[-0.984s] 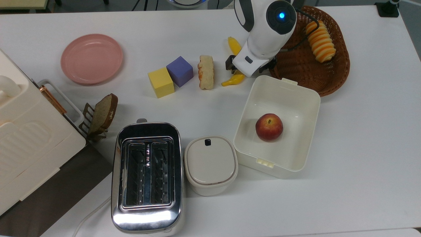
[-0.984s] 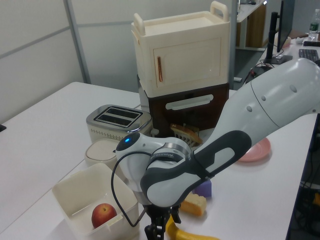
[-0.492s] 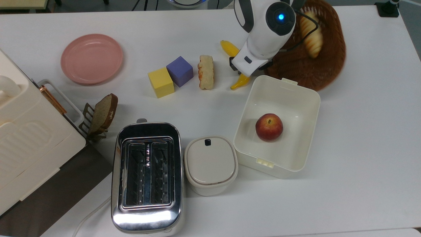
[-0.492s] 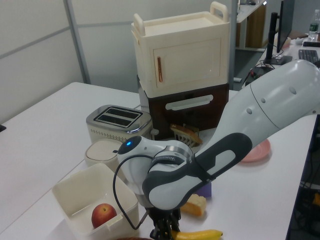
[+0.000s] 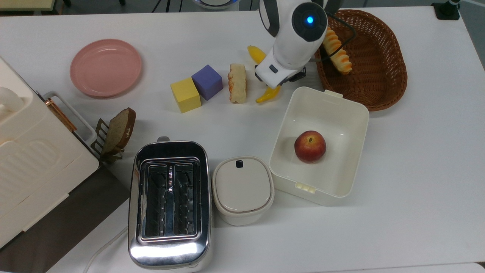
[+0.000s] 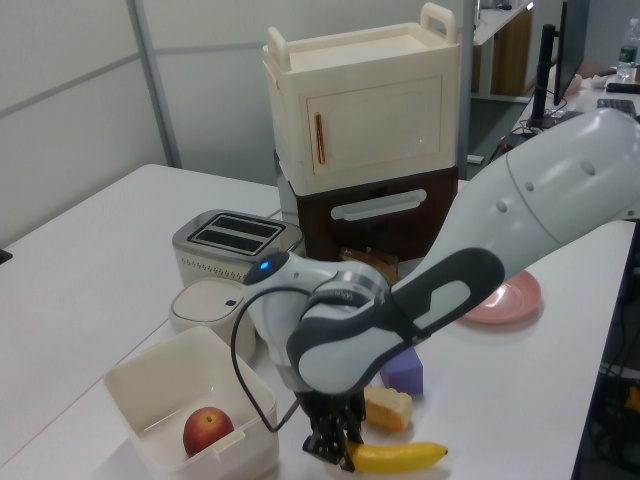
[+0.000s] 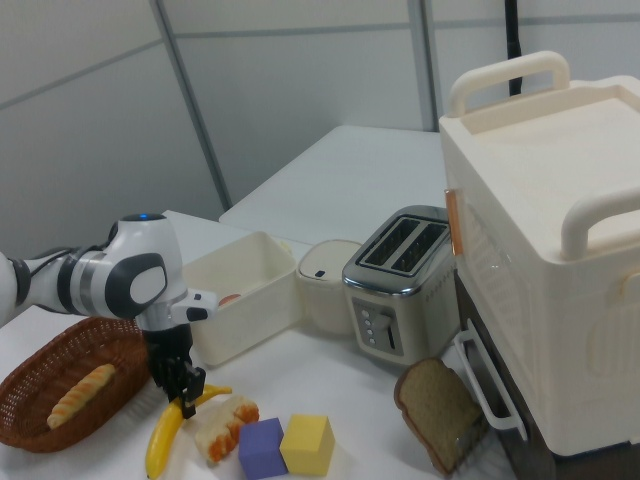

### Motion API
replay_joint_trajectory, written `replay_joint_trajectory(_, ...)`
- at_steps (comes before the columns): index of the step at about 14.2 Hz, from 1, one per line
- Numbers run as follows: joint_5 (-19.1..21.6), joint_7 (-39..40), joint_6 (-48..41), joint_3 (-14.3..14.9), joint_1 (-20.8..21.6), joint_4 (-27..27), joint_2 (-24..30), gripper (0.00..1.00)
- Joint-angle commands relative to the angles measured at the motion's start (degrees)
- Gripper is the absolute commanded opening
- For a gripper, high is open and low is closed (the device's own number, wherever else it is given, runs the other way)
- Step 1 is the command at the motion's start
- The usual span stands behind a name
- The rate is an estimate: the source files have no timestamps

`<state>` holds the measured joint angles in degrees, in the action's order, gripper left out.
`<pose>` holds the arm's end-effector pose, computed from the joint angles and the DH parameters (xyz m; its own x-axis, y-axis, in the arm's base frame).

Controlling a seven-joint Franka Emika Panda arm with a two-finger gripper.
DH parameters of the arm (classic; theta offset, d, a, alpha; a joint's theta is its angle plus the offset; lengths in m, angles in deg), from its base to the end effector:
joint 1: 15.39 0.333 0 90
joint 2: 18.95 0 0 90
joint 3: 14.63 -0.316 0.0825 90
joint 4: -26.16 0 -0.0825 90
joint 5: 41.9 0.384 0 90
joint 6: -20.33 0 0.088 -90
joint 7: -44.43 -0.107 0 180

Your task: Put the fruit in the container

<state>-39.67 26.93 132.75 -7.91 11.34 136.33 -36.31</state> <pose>0.5479 0.2049 0.3164 0.9694 0.0140 -0.2452 0.0350 -0.9961 0.0815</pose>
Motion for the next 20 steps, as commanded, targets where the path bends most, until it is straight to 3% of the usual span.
replay_joint_trajectory(1, 0.9, 0.8, -6.5, 0.6, -0.2, -1.4, 6.8, 0.00)
replay_joint_trajectory(4, 4.6, 0.7, -15.4, 1.0, -2.3, -11.4, 6.8, 0.00)
replay_joint_trajectory(6, 9.3, -1.2, -15.6, 1.0, -4.0, -17.6, 5.8, 0.00)
replay_joint_trajectory(8, 9.8, -7.0, -15.1, 1.1, -4.3, -22.8, 3.2, 0.00)
replay_joint_trajectory(12, 9.7, -19.2, -4.0, 0.8, -4.9, -24.8, 0.9, 0.02)
replay_joint_trajectory(16, 7.5, -28.6, 2.3, 1.0, -4.8, -27.7, -2.8, 0.15)
replay_joint_trajectory(17, 4.8, -33.2, 3.2, 0.9, -4.8, -28.8, -4.0, 0.27)
replay_joint_trajectory(18, 2.4, -37.7, 3.9, 0.8, -4.8, -29.4, -4.9, 0.68)
replay_joint_trajectory(19, 0.9, -41.2, 4.3, 0.8, -4.8, -29.7, -5.4, 0.99)
replay_joint_trajectory(20, 0.3, -42.6, 4.4, 0.7, -4.7, -29.7, -5.6, 1.00)
